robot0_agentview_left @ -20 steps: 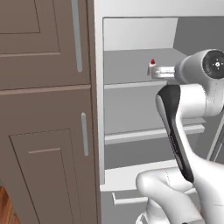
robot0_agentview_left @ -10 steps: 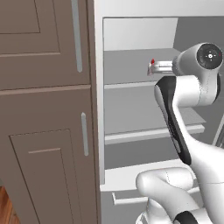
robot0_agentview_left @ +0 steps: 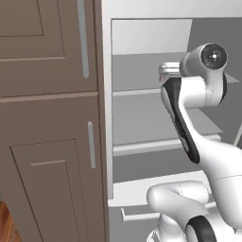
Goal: Take the cake and cupcake from the fridge and place them on the empty tray on the dining counter.
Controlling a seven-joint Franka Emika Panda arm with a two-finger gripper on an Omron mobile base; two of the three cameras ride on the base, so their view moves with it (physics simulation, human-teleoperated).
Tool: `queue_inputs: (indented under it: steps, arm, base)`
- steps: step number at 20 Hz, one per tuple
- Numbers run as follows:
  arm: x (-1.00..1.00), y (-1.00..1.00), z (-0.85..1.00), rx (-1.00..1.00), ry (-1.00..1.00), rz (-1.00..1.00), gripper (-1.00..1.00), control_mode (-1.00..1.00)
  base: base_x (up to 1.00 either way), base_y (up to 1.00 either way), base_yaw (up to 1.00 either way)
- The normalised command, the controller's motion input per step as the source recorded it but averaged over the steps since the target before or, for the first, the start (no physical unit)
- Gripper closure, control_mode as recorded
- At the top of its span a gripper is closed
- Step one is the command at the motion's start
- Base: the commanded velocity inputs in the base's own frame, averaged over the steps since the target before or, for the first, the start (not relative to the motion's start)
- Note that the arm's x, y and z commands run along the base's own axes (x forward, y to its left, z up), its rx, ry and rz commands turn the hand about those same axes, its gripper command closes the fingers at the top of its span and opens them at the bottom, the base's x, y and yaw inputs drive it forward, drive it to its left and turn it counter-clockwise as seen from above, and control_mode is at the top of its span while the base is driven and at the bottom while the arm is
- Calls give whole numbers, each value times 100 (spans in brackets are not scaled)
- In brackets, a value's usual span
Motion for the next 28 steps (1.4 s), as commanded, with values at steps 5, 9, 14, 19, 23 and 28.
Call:
queue_inputs:
  steps: [5, 9, 14, 19, 23, 28]
  arm:
    - [25, 0, -6, 2, 0, -4, -100, -100]
    - [17, 0, -6, 3, 0, -3, -100, -100]
    - [10, 0, -3, 5, 3, -1, -100, -100]
    - [8, 0, 0, 10, 17, 0, -100, -100]
    - [13, 1, -8, 3, 5, 0, -100, -100]
    - [10, 5, -2, 0, -2, 0, -100, -100]
  base:
    - [0, 0, 0]
    - [0, 0, 0]
    - [0, 0, 0]
    - [0, 0, 0]
    - [0, 0, 0]
    - [0, 0, 0]
